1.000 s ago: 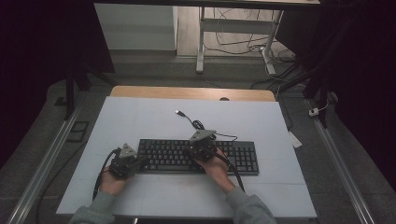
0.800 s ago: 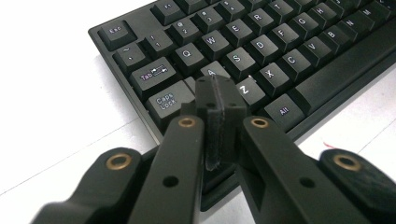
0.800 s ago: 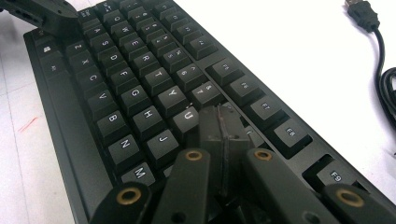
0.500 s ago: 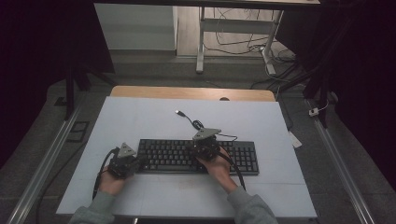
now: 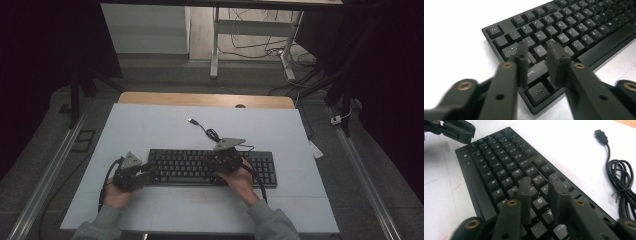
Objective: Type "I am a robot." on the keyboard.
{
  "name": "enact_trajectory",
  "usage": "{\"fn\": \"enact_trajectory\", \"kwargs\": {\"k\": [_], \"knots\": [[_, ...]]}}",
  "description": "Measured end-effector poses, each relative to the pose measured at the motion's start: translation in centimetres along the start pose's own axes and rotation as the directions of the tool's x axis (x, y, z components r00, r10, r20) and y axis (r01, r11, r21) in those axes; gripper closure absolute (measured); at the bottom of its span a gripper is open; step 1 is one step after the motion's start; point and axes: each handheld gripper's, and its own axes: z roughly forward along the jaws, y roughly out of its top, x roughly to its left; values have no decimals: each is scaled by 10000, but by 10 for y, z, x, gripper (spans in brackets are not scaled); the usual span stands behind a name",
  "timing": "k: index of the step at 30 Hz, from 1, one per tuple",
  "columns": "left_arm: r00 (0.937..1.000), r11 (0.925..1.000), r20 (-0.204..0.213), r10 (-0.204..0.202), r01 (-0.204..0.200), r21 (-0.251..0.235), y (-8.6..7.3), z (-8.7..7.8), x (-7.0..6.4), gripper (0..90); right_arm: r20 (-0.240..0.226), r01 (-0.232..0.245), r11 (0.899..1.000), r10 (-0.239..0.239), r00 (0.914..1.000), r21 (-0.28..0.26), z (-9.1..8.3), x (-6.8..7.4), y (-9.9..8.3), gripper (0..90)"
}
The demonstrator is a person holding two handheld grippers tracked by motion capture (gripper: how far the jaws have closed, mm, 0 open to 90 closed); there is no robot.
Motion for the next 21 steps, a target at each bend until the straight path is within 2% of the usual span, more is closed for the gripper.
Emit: {"fn": "enact_trajectory", "kwargs": {"k": [3, 7, 21], "knots": [[10000, 10000, 20, -24, 24, 19, 0, 0, 0, 595, 74, -57, 10000, 58, 10000, -60, -5, -2, -3, 634], [9997, 9999, -224, -127, 129, 50, 1, 0, -1, 476, 214, -139, 9997, 143, 9997, -214, -15, -4, -7, 602], [9999, 10000, 95, -56, 57, -37, 3, -4, -1, 422, 609, -439, 9982, 464, 9971, -421, -57, -15, -35, 577]]}}
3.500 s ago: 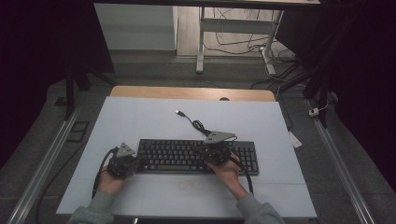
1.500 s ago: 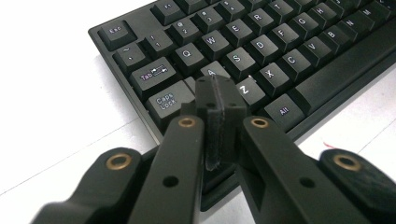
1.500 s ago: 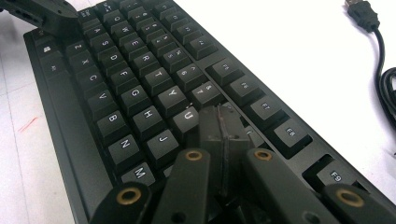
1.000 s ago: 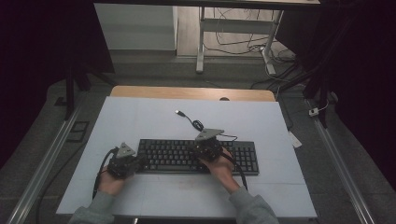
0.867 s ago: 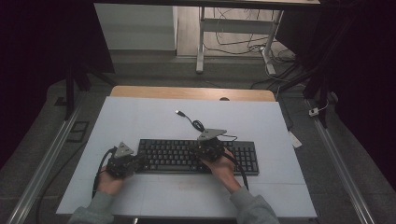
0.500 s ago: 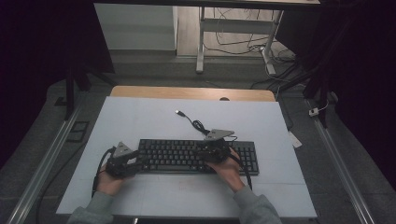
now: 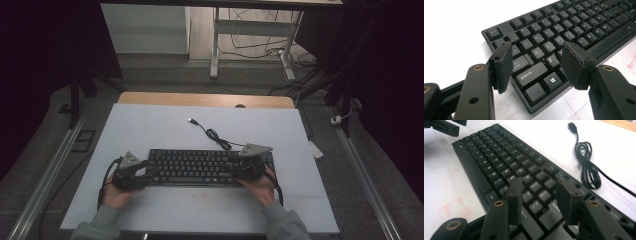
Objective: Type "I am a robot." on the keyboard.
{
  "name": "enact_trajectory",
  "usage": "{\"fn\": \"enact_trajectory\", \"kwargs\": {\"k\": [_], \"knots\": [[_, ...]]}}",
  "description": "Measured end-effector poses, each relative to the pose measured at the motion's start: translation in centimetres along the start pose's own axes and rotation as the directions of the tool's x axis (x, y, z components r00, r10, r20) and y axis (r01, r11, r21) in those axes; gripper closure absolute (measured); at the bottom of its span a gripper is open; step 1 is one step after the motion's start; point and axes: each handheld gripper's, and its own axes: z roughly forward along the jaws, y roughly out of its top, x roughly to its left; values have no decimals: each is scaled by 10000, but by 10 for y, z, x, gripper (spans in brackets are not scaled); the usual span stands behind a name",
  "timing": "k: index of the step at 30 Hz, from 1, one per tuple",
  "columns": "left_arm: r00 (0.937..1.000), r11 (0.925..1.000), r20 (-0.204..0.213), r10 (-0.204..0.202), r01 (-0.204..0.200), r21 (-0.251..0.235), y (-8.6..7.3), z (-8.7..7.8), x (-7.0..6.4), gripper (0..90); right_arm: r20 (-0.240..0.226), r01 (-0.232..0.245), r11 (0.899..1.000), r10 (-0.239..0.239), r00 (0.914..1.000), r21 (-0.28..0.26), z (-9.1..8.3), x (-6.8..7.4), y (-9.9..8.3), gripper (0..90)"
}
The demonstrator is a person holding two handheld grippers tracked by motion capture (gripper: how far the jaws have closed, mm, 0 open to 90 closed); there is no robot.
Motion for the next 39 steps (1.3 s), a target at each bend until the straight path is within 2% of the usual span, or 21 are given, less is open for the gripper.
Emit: {"fn": "enact_trajectory", "kwargs": {"k": [7, 14, 19, 28, 31, 33, 37, 39], "knots": [[9999, 9999, 88, 108, -108, 0, 1, 0, -1, 420, 120, -124, 9999, 124, 9999, -13, -10, -4, -9, 575], [9996, 9998, 196, 201, -199, -76, 4, -4, -3, 425, 73, -122, 9999, 122, 9999, 10, -8, -4, -9, 572], [9982, 9993, 480, 352, -347, -115, 13, -7, -9, 429, 126, -96, 9999, 96, 9999, 64, -8, -4, -9, 571], [9915, 9952, 964, 874, -911, 349, 35, 4, -23, 450, 123, -184, 9998, 183, 9998, 51, -9, -5, -11, 571], [9894, 9950, 1156, 876, -926, 385, 40, 7, -26, 464, 120, -218, 9998, 218, 9997, 35, -9, -5, -12, 571], [9859, 9950, 1434, 862, -924, 376, 41, 10, -28, 475, 158, -189, 9998, 187, 9997, 118, -9, -5, -12, 571], [9777, 9889, 1692, 1241, -1359, 603, 40, 18, -35, 524, 92, -176, 9998, 175, 9998, 110, -8, -4, -12, 571], [9744, 9879, 1837, 1293, -1426, 611, 40, 20, -37, 564, 83, -163, 9998, 162, 9998, 87, -8, -4, -12, 570]]}}
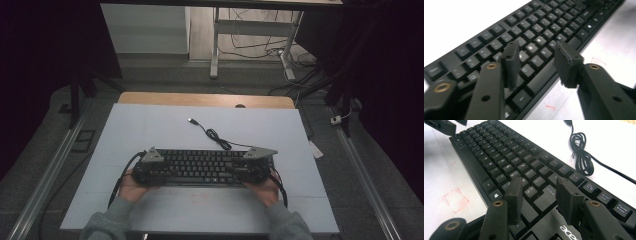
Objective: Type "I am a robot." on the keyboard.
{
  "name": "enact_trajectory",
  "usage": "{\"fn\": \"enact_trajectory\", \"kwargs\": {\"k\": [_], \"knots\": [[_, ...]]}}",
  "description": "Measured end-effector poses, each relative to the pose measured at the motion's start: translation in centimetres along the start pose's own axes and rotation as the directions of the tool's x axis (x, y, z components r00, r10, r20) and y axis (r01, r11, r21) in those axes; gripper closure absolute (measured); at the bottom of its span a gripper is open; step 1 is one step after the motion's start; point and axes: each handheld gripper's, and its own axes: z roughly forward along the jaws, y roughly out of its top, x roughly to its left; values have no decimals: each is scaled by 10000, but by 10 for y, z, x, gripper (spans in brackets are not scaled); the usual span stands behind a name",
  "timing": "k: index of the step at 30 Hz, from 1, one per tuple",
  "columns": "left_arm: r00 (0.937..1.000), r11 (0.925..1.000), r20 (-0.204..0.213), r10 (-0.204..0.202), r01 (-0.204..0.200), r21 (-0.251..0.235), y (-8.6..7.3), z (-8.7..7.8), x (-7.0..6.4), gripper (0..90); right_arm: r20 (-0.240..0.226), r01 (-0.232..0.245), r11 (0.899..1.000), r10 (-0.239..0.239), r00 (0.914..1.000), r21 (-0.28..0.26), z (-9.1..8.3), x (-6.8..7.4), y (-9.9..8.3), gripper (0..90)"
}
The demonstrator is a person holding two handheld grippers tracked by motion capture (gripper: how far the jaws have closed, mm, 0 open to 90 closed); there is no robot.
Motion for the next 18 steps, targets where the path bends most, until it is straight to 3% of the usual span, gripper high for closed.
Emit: {"fn": "enact_trajectory", "kwargs": {"k": [12, 18], "knots": [[9986, 9985, 304, 434, -444, 315, 0, 8, -6, 840, 47, 48, 10000, -48, 10000, 58, 0, 1, 0, 567], [9980, 9975, 300, 551, -564, 436, 0, 14, -11, 884, 69, 39, 10000, -40, 10000, 58, 0, 1, -1, 565]]}}
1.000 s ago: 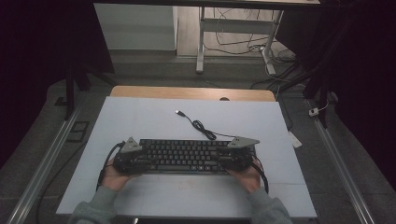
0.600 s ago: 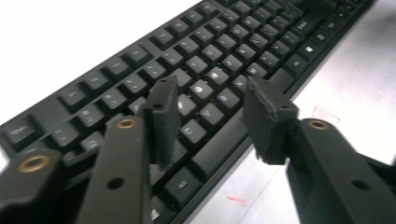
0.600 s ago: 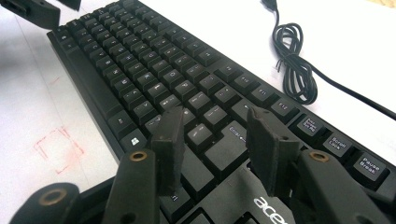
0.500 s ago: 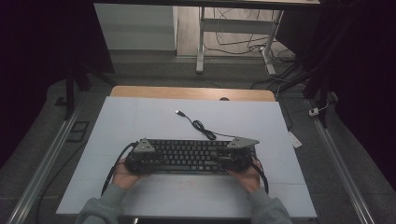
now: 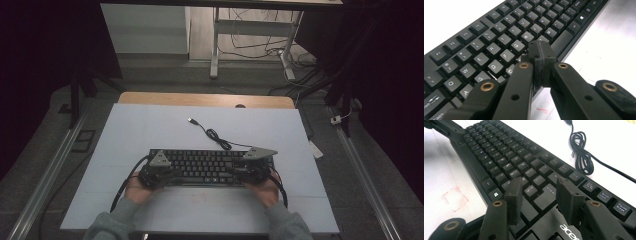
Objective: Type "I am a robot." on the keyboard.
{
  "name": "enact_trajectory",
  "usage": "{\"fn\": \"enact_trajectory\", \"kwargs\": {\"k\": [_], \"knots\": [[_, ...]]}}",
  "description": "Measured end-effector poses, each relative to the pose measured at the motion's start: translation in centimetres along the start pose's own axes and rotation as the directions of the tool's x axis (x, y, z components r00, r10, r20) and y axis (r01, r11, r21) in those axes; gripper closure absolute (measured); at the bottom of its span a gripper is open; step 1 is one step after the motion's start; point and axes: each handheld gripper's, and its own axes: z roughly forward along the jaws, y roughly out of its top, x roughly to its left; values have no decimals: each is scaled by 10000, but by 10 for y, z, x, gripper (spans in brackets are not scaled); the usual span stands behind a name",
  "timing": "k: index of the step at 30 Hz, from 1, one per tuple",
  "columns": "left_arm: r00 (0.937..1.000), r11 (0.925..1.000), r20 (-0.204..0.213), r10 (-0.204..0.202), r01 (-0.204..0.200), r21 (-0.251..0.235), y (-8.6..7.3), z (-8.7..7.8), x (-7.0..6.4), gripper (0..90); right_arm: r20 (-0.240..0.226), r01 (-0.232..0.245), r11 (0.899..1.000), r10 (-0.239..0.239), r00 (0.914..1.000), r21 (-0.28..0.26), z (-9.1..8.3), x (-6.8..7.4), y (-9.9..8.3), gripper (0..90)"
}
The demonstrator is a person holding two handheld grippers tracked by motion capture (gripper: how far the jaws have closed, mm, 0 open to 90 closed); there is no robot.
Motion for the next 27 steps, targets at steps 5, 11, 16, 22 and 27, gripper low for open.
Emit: {"fn": "enact_trajectory", "kwargs": {"k": [5, 11, 16, 22, 27], "knots": [[9999, 9997, -58, 125, -124, 196, 0, 7, -4, 884, -6, 16, 10000, -16, 10000, 56, 0, 0, 0, 563], [9999, 9994, -79, 135, -132, 308, 0, 11, -5, 884, -2, 8, 10000, -8, 10000, 77, 1, 0, 0, 561], [9997, 9989, -50, 220, -217, 420, 0, 14, -5, 884, 13, 28, 9999, -29, 10000, 119, 2, 0, 0, 561], [9998, 9985, -52, 205, -202, 518, -1, 17, -5, 884, 18, 26, 10000, -26, 10000, 72, 2, 0, -1, 561], [9997, 9979, -73, 235, -230, 608, -1, 19, -5, 883, 51, 56, 9999, -57, 10000, 101, 2, 0, 0, 561]]}}
